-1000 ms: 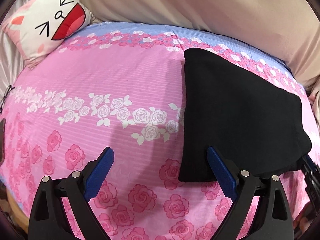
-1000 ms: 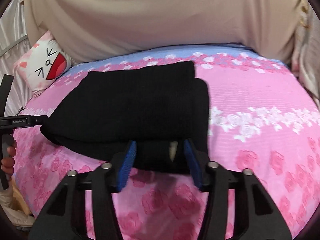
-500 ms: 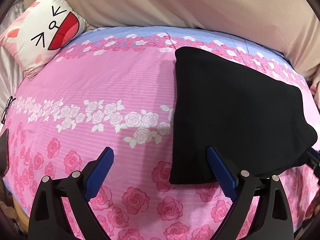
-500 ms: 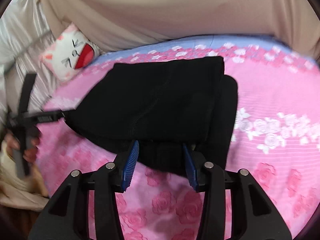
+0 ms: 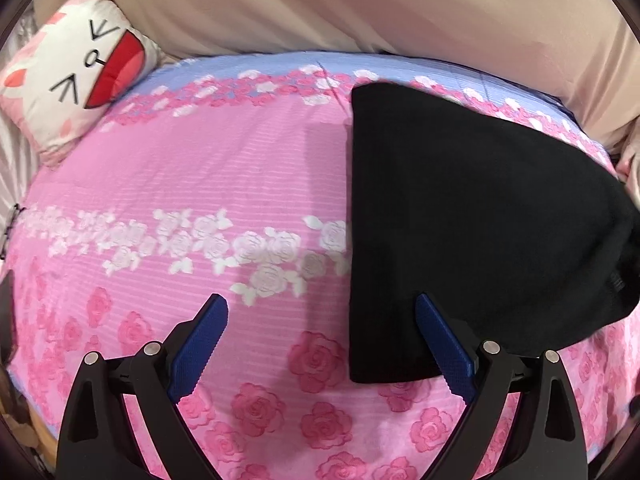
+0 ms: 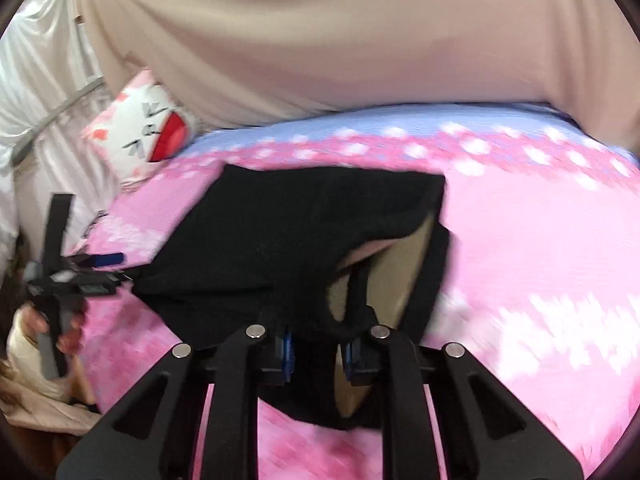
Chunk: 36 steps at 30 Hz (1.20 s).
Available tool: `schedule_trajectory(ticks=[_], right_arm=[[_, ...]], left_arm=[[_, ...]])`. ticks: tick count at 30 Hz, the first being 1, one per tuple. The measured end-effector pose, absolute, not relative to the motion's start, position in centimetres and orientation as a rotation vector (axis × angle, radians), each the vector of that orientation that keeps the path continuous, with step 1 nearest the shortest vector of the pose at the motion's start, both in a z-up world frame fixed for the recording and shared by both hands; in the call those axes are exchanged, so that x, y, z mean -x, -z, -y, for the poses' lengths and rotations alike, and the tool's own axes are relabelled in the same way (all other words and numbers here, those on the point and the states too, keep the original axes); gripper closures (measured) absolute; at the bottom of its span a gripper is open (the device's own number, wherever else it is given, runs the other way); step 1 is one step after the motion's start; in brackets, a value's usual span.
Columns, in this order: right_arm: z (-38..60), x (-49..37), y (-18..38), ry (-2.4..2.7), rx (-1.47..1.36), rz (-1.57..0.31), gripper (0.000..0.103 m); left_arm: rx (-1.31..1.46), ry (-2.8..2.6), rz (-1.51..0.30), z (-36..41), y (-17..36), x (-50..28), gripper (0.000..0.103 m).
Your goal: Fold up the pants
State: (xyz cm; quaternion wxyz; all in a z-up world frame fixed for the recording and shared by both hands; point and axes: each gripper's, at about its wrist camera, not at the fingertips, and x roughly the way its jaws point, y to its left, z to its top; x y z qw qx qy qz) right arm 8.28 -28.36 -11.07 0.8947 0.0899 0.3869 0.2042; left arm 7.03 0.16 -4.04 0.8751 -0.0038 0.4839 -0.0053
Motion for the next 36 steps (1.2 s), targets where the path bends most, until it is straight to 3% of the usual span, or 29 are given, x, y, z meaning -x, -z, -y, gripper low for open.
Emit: schedule_trajectory(ticks=[2,4,6,8,10,12,15,18,23,26,30,32,34,36], right_arm=[[29.2,-7.5,12.5,-0.461,-0.274,-0.764,0.081],[28.4,-6.9,11.6,-0.495,-0.261,-0.748,0.058],[27.3,-6.5,10.9,-0.523,-0.2,-0.734,0.044],[26.3,-6.6,10.9,-0.504,-0.11,-0.739,0.049],[26.6,-6.9,11.4,-0.479,-0.05,-0.776,0.075],[28.5,-7.0,12.2,-0.483,-0.117,-0.791,0.084],[29.6,-5.9,11.2,-0.445,-0.175,-0.773,0.083],[30.4,-3.6,8.2,-0.273,-0.17,-0.684,0.059],[29.1,-3.1,3.3,-0.306,-0.322,-0.51,0.058],[24.7,-6.8,2.8,-0.428,-0.278,-0.546,0.059],[20.7,-13.8,7.7,-0.416,-0.221,-0.714,0.059],[22.2,-15.9,10.8,-0.332,-0.212,-0.772,0.068],[24.7,-15.9,11.8,-0.338,-0.325,-0.749,0.101],[26.2,-15.8,11.6,-0.319,-0.421,-0.772,0.103]], left_arm=[[0.002,0.02,-1.032,0.4,4.9,-7.4,0.01],[-0.042,-0.015,-1.024,0.9,5.3,-7.7,0.009],[-0.054,-0.022,-1.018,1.1,5.1,-7.8,0.01],[-0.055,-0.018,-1.014,1.0,4.8,-7.8,0.01],[-0.05,-0.014,-1.019,0.7,4.9,-7.8,0.009],[-0.041,-0.006,-1.022,0.3,4.9,-7.6,0.009],[-0.043,-0.001,-1.012,0.2,4.4,-7.0,0.011],[-0.04,0.019,-0.964,0.6,2.5,-6.6,0.011],[-0.077,0.117,-0.873,4.7,-0.4,-8.4,0.01],[-0.15,0.122,-0.88,8.4,0.8,-12.0,0.01],[-0.158,0.115,-0.964,10.1,4.2,-16.8,0.005],[-0.092,0.156,-0.991,9.0,5.0,-18.2,0.005],[-0.03,0.217,-1.017,7.6,5.1,-18.7,0.005],[0.017,0.249,-1.026,6.5,5.1,-18.6,0.005]])
